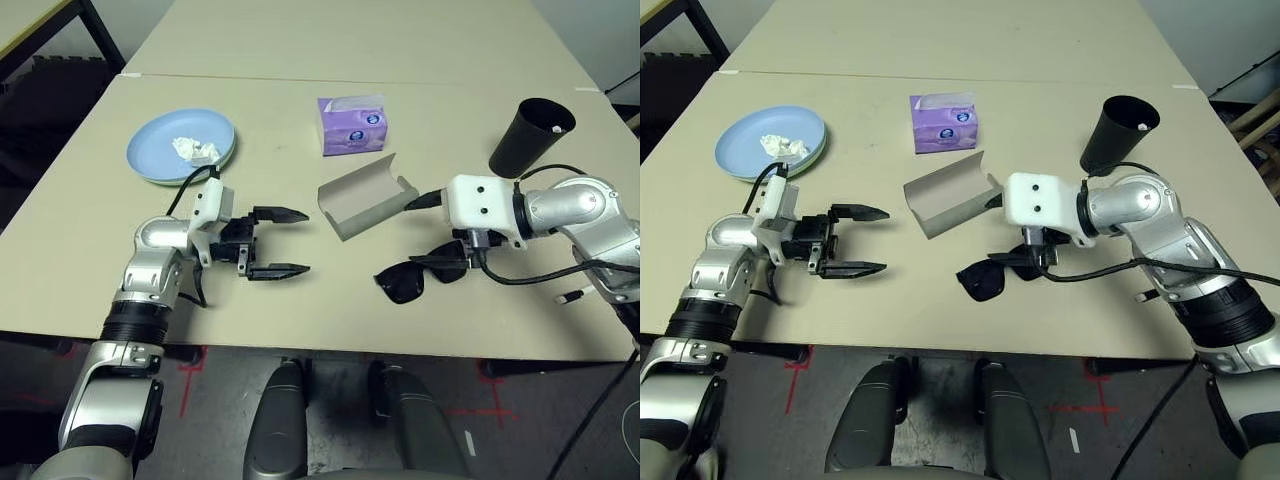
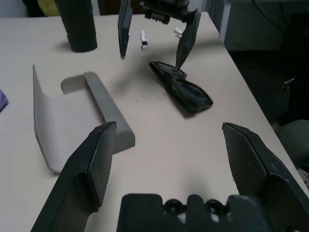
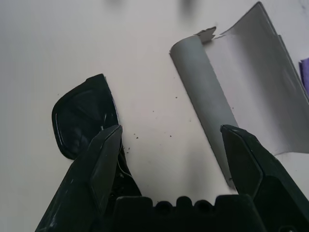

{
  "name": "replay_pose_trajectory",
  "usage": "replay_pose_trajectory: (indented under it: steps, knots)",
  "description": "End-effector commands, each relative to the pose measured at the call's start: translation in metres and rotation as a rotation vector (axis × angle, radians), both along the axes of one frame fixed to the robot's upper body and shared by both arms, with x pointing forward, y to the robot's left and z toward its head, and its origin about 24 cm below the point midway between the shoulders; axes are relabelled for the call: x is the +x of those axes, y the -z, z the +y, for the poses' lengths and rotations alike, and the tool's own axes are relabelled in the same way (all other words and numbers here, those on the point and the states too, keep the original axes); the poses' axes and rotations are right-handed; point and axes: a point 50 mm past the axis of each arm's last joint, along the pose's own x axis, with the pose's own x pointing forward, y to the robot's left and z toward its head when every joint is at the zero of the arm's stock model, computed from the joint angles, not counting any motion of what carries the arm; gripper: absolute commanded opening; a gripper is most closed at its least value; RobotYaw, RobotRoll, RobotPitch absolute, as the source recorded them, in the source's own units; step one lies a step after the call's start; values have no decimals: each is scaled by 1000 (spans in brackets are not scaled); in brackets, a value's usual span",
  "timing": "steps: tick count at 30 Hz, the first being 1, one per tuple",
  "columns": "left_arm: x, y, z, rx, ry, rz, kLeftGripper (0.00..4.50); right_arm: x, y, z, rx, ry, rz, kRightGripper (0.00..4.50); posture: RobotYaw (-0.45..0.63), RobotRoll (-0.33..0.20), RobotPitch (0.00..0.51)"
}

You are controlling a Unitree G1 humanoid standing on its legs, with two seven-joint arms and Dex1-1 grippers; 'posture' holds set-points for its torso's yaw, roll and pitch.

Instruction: Organize and tidy the items on the table.

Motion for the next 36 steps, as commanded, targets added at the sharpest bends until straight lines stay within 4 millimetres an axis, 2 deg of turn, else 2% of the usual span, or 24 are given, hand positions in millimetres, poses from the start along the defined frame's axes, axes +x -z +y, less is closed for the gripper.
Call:
replay_pose_trajectory:
  steps: [1, 8, 15, 23, 36]
  knots:
    - [-6, -1, -7, 2, 46, -24, 4462, -5, -2, 1, -89, -58, 1, 4500, 161, 0, 231]
    - [-8, 0, -10, -1, 52, -28, 4462, -11, -11, 0, -227, -97, 9, 4500, 169, 0, 230]
    - [-9, 1, -11, 5, 52, -30, 4462, -18, -16, 5, -289, 17, 52, 4500, 172, 0, 232]
    - [-8, 4, -14, 5, 48, -33, 4462, -20, -7, 15, -436, 14, 33, 4500, 185, 0, 230]
    - [-8, 5, -13, 18, 41, -33, 4462, -24, -3, 33, -469, -38, 4, 4500, 189, 0, 230]
